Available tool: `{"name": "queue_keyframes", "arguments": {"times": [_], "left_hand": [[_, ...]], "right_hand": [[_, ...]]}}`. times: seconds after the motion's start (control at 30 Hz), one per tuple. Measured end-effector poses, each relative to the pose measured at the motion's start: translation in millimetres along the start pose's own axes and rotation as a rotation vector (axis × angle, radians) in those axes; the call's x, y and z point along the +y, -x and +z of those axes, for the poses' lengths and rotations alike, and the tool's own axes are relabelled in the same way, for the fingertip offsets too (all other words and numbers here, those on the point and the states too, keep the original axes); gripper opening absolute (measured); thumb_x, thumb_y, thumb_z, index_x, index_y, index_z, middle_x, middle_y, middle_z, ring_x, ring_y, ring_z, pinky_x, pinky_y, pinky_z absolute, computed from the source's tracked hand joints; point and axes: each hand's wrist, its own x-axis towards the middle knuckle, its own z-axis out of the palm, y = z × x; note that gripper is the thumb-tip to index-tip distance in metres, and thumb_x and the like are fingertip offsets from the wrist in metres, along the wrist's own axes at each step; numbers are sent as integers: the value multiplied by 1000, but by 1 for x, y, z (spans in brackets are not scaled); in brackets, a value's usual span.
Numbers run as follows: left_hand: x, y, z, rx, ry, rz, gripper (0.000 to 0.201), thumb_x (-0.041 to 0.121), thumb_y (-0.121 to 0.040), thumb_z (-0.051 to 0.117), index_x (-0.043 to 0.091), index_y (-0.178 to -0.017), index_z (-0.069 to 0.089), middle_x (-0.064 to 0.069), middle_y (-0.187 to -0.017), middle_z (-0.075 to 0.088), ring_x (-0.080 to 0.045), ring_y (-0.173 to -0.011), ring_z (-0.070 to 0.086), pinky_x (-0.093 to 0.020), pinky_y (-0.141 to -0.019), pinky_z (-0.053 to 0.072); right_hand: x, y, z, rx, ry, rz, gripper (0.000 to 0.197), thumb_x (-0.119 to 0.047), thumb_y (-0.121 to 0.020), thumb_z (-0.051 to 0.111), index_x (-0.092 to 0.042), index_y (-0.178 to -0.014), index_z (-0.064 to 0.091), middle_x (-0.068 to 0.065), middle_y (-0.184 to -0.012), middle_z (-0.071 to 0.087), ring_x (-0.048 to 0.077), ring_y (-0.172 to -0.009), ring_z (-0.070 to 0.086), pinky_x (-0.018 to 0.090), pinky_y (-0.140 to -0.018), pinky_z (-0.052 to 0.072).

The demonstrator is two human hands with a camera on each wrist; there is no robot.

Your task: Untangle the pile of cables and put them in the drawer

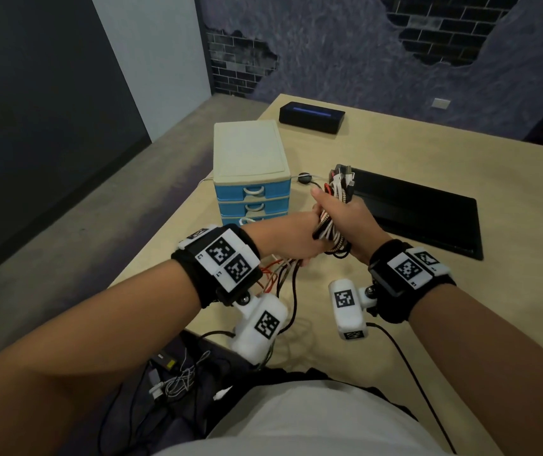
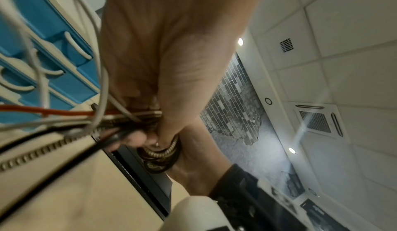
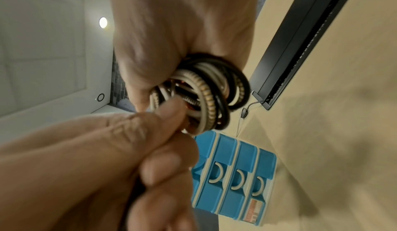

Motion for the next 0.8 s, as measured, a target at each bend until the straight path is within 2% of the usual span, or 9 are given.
{"name": "queue_keyframes", "arguments": {"times": [0.07,0.17,0.27,0.33,0.43,0.5,0.57,0.7,0.8], "left_hand": [[-3,0,2,-66,78,1,29,21,-99,45,14,-72,52,5,-58,62,-8,-52,57,-22,-65,48],[-10,2,4,-100,188,12,22,14,-96,49,14,-74,54,7,-50,62,-7,-53,58,-16,-62,45],[-19,5,10,-111,221,-3,29,23,-96,49,10,-79,68,5,-62,69,1,-59,58,-14,-68,41],[-22,7,17,-114,257,-8,38,26,-99,44,5,-85,73,-2,-72,72,6,-60,58,-7,-66,38],[-25,10,26,-83,253,24,37,22,-100,45,13,-73,70,-4,-64,68,9,-52,54,-2,-55,35],[-28,11,32,-54,203,44,41,20,-99,48,27,-59,59,2,-54,60,7,-44,47,-5,-48,32],[-32,11,37,-16,155,43,42,25,-98,50,28,-56,53,11,-45,54,7,-43,46,-6,-47,31],[-43,12,36,0,111,74,19,34,-94,56,17,-96,63,2,-88,66,-3,-76,59,-19,-71,47],[-55,16,29,129,149,173,18,31,-88,66,21,-101,61,14,-86,61,2,-74,57,-15,-67,46]], "right_hand": [[0,2,3,20,-20,-36,38,-40,-88,68,-8,-67,65,8,-64,64,19,-61,63,33,-68,53],[0,4,8,90,-101,-56,33,-33,-92,65,-3,-78,68,13,-77,70,18,-73,70,26,-67,56],[-3,4,13,126,-235,-29,28,-30,-95,62,-4,-86,68,16,-95,73,22,-94,73,34,-85,56],[-8,5,16,107,-295,-20,26,-30,-96,59,-6,-88,66,13,-92,74,22,-94,73,38,-93,52],[-11,9,19,137,-451,9,28,-28,-97,59,-5,-81,61,2,-64,67,18,-67,71,33,-74,58],[-11,12,19,179,-553,35,32,-28,-97,59,-13,-70,52,-2,-49,48,13,-44,55,30,-52,50],[-10,14,17,208,-599,52,33,-27,-96,60,-16,-67,48,-4,-46,39,11,-38,44,27,-46,43],[-11,14,9,270,-521,35,35,-27,-95,61,-17,-64,49,-3,-46,38,11,-38,41,27,-46,40],[-13,11,-1,308,-450,-2,36,-27,-94,61,-17,-62,50,-1,-49,39,12,-40,42,29,-49,41]]}}
